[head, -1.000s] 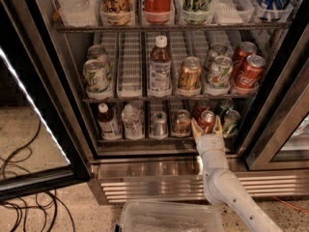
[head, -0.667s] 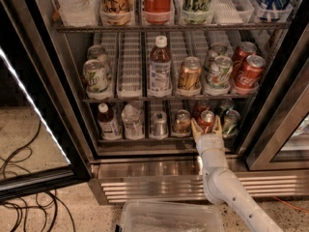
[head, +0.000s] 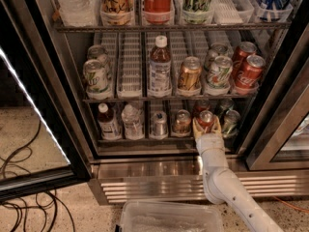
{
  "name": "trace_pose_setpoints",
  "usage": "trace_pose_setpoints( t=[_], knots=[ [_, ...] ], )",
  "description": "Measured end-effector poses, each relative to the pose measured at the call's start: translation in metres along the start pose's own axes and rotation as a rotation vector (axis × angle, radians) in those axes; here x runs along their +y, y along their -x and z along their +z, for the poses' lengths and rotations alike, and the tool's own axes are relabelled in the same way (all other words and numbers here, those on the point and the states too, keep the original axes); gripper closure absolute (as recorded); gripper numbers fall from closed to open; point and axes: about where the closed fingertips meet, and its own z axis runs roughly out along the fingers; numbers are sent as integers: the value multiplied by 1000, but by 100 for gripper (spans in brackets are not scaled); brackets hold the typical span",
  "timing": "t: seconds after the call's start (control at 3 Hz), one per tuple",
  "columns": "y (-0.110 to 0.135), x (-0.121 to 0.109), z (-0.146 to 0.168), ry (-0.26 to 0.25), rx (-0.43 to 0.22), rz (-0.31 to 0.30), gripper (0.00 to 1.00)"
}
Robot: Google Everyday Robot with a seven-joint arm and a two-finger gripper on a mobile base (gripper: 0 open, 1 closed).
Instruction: Pick coke can from bottom shelf of fridge
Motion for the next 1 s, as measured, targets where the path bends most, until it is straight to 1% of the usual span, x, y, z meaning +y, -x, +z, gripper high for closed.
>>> trace_pose_setpoints(
  t=[0.33,0.67,1.0],
  knots=[
    [4,-1,-1,3,-4,1,96],
    [32,-11,-8,5,-56,23,100],
    [67,-17,-23,10,-127,53,100]
  ],
)
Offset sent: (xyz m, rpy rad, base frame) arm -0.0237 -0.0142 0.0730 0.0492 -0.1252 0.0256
